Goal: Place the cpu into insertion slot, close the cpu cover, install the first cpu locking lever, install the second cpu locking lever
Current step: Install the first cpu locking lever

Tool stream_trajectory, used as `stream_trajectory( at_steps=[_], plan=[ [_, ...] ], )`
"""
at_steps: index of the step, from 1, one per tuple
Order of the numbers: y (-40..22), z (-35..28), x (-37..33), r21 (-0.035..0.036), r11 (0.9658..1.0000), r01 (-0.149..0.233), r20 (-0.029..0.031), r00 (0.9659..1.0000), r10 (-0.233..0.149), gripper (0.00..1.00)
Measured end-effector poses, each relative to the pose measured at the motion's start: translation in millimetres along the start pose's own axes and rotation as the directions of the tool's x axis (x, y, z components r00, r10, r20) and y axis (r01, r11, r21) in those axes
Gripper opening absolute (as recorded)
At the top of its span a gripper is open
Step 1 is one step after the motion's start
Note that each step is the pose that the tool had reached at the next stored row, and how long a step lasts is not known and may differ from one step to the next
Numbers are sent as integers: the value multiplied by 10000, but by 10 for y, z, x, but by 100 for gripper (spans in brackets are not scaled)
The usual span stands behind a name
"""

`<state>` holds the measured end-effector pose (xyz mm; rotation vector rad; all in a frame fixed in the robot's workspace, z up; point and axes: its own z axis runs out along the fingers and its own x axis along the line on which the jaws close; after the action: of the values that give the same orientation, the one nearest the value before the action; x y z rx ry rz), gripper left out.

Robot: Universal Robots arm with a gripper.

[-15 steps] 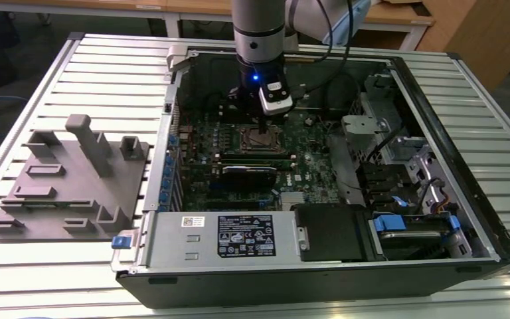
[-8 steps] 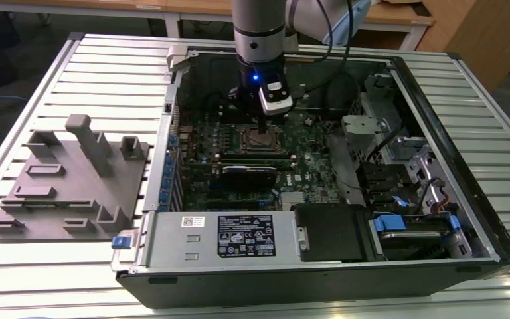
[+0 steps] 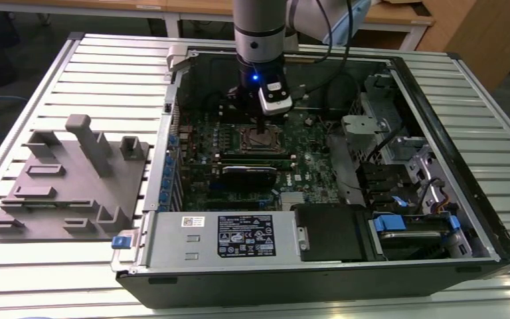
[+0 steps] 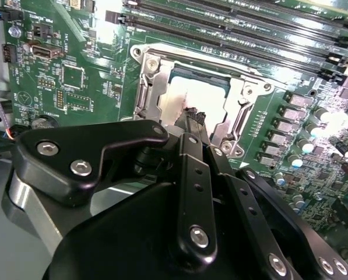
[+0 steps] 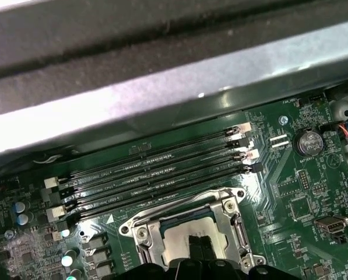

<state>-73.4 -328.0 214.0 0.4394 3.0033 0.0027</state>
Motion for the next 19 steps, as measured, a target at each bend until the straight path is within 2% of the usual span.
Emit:
stream_trajectory(
  at_steps=[2,3,6,13,19],
  plan=[
    [0,0,0,19,10000,1,-64,10000,-1,10],
    [0,1,0,38,10000,2,-129,9999,-1,10],
    [0,1,0,72,10000,5,-238,9997,-3,10],
    [0,1,0,76,10000,13,-258,9997,-11,10],
    [1,3,-3,51,9996,290,-277,9992,-288,10]
  ],
)
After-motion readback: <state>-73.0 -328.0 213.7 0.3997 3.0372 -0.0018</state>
